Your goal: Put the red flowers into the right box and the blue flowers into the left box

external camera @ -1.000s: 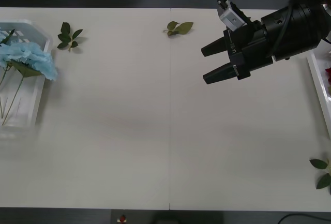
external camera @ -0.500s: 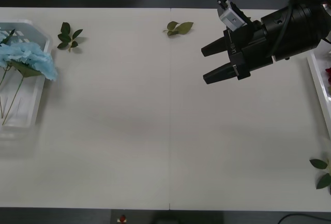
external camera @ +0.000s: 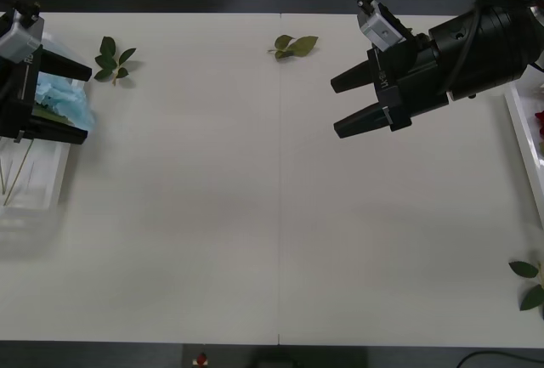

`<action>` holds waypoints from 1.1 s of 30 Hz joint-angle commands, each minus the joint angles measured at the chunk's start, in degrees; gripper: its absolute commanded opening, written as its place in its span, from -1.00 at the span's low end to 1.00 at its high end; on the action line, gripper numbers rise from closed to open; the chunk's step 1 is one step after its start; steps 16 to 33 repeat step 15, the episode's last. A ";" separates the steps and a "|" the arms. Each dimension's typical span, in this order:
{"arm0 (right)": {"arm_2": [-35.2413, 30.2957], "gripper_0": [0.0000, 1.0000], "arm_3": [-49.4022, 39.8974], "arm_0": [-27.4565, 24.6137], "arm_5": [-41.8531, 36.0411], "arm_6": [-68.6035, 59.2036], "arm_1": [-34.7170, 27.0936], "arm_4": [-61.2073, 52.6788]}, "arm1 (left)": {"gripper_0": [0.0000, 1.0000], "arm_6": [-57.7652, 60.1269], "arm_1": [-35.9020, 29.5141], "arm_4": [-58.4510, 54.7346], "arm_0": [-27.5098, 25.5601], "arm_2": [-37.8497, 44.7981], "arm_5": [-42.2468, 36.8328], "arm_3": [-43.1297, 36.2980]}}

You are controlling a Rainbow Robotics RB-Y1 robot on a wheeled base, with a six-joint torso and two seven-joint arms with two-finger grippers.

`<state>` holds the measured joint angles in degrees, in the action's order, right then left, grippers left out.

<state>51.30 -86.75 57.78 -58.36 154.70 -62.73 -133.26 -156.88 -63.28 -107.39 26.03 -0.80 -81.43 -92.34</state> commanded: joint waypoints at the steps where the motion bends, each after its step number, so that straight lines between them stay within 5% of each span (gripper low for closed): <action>1: -0.50 0.80 -1.14 2.43 0.09 0.30 -0.81 0.02 | 1.00 1.88 -1.85 -0.63 0.78 -0.43 2.51 -3.11; 33: -0.50 0.80 -1.14 2.43 0.09 0.30 -0.81 0.02 | 1.00 1.88 -1.85 -0.28 0.69 -1.57 2.77 -3.37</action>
